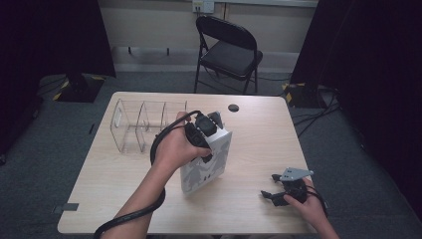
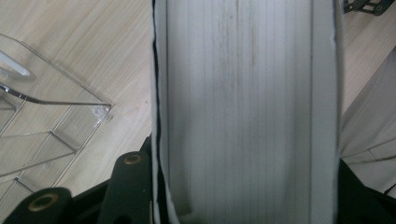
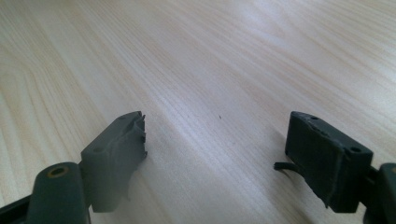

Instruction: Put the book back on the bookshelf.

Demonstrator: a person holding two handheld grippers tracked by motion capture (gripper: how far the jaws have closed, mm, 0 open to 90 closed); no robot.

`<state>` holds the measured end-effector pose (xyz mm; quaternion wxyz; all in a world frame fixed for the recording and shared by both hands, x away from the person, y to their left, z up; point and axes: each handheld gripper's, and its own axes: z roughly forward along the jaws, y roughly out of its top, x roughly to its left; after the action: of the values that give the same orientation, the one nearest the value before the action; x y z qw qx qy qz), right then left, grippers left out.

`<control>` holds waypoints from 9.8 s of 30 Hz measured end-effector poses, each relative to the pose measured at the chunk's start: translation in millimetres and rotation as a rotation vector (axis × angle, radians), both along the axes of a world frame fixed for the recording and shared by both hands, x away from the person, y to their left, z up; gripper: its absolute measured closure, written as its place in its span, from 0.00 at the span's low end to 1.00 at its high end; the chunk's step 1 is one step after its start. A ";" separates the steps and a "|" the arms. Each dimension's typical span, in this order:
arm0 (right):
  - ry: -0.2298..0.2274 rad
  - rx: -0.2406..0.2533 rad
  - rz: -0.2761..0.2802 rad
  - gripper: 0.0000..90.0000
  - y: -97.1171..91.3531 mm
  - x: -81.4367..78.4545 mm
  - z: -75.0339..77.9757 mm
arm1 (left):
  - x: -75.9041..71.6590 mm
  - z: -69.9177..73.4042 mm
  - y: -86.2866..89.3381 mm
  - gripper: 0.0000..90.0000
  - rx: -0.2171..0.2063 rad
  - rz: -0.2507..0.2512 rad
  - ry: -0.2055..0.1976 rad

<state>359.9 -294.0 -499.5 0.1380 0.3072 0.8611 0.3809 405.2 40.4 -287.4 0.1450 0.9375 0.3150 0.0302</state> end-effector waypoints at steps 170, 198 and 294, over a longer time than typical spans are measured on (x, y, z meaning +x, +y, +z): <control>0.001 0.001 -0.002 0.21 0.1 -0.1 0.1 | 38.4 1.7 108.9 0.59 0.038 0.643 0.040; -0.001 0.001 -0.001 0.21 0.1 0.0 0.0 | 55.7 11.8 99.6 0.59 0.020 0.697 -0.005; 0.001 -0.003 0.007 0.21 -0.1 -0.4 0.3 | 108.8 3.7 81.8 0.59 0.006 0.842 -0.036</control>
<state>359.5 -294.1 -499.2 0.1365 0.3043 0.8629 0.3798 514.0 122.2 -283.7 0.1229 0.7267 0.6678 0.1042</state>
